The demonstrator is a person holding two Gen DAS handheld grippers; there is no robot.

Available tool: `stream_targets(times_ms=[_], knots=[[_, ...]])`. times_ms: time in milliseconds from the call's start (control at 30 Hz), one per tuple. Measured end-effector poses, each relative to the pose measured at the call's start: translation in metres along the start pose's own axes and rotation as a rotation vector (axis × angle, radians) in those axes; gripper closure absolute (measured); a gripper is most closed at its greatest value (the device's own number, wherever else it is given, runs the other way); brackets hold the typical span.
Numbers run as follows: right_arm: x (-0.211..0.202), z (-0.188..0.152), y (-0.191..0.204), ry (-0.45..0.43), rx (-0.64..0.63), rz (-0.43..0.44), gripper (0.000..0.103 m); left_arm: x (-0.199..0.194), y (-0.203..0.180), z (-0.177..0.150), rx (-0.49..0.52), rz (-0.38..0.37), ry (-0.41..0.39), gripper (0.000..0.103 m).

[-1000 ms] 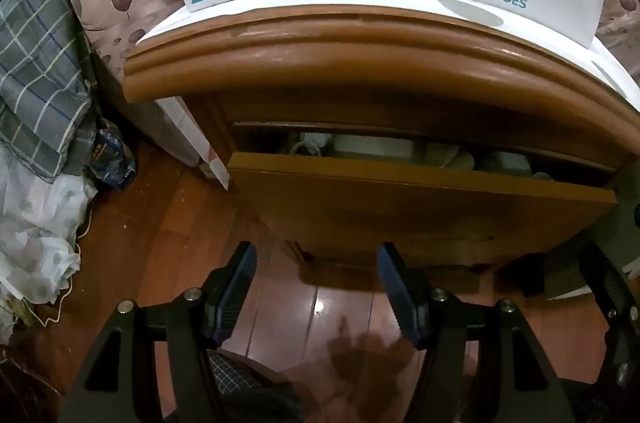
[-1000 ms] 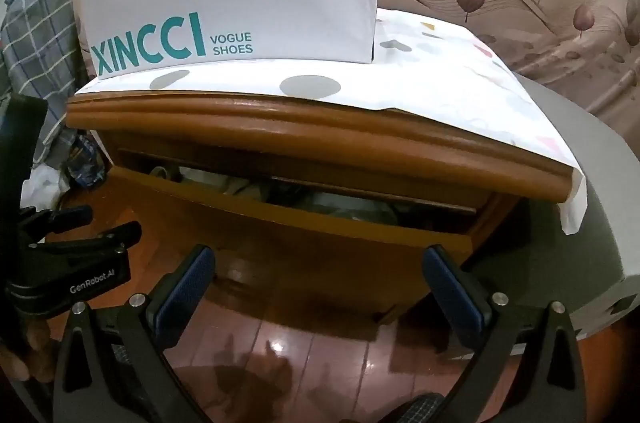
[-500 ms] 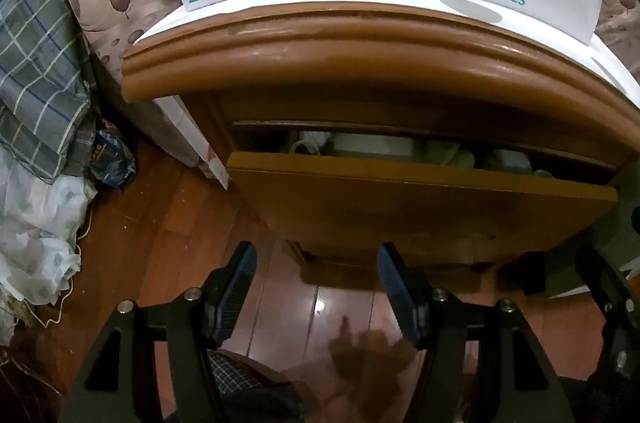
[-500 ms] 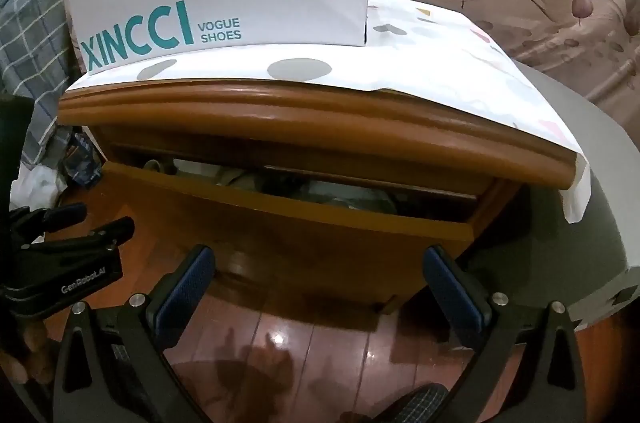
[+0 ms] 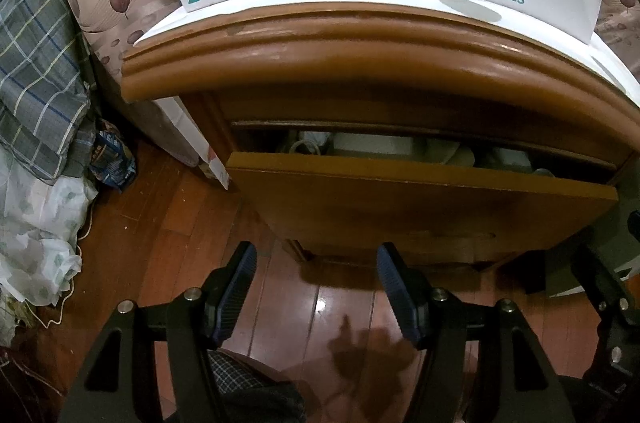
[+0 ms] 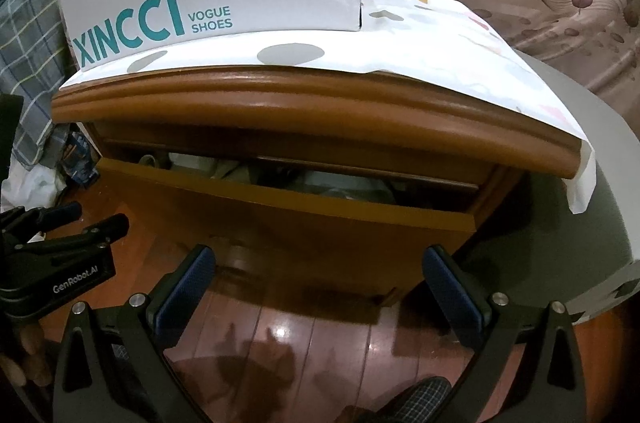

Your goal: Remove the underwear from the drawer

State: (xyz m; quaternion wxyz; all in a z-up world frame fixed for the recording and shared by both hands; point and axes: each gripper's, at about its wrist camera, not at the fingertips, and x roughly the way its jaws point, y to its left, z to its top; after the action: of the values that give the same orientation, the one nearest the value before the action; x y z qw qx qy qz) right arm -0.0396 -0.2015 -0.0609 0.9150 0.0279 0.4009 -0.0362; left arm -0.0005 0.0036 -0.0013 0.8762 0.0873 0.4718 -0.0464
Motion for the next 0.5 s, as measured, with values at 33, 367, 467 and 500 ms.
stream_targets(times_ms=[33, 367, 467, 500], knots=[[-0.0003, -0.0003, -0.0003, -0.001, 0.000, -0.001, 0.001, 0.0000, -0.0009, 0.0000, 0.001, 0.002, 0.001, 0.039], [-0.0006, -0.0004, -0.0001, -0.001, 0.004, -0.003, 0.001, -0.0007, -0.0017, -0.0001, 0.000, 0.001, 0.002, 0.039], [0.0000, 0.0004, -0.0004, 0.002, 0.005, -0.003, 0.001, -0.0012, -0.0012, -0.0002, -0.001, 0.000, 0.002, 0.039], [0.0000, 0.0004, -0.0003, 0.003, 0.006, -0.002, 0.001, -0.0015, -0.0010, -0.0004, 0.000, 0.000, 0.002, 0.039]])
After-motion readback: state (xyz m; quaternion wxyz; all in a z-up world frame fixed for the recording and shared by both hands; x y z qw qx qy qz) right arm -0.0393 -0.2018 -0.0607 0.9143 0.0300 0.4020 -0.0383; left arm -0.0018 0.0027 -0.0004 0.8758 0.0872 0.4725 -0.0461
